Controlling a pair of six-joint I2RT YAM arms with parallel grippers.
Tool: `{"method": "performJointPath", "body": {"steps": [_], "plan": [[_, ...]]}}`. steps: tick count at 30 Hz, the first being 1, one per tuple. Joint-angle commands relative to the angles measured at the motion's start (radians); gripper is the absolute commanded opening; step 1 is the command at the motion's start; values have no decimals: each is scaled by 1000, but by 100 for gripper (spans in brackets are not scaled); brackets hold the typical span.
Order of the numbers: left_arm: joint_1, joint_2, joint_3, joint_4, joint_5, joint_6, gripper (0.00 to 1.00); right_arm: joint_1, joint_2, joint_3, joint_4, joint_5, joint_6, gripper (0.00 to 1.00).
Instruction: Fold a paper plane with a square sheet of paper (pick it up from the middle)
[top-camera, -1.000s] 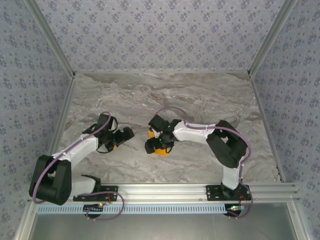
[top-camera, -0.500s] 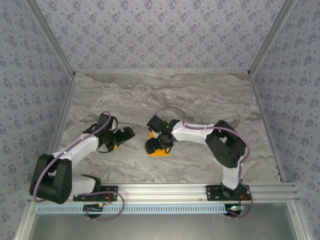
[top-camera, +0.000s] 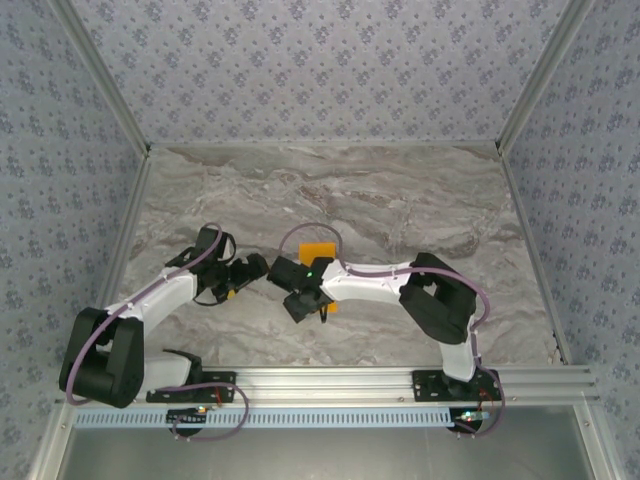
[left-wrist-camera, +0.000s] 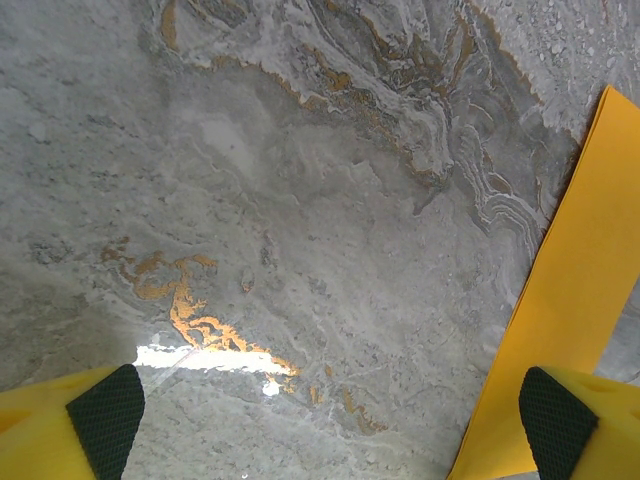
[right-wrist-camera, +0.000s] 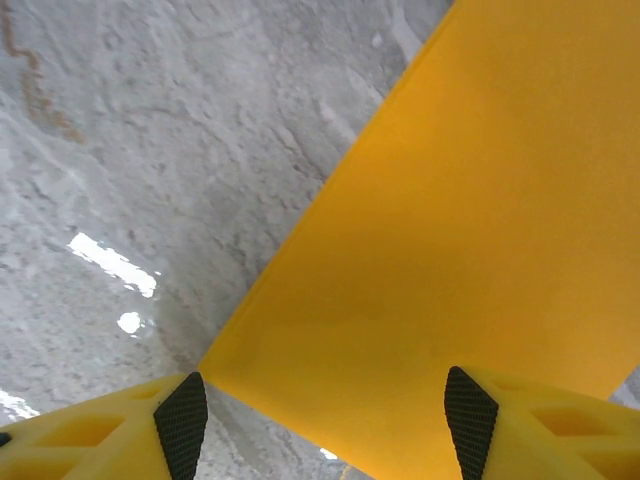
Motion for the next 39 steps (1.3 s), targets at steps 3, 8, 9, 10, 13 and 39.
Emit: {"method": "performJointPath", "body": {"steps": [3,8,9,10,13,39], "plan": [[4,5,6,1,-7,-6,99,15,0,51,-30,24,-2,67],[4,3,11,-4,-9,-3,99,6,37,59,-24,-21,6,53],[4,3,10,-4,-9,-3,99,3,41,55,-19,-32,8,52],[4,3,11,-4,-10,-3,99,0,44,53,-15,-41,8,51],[4,5,11,-5,-10,-2,99,-5,55,50,-5,-68,8,51],[4,9,2,1,4,-3,99,-168,24,-161,187,-388,32,51]]}}
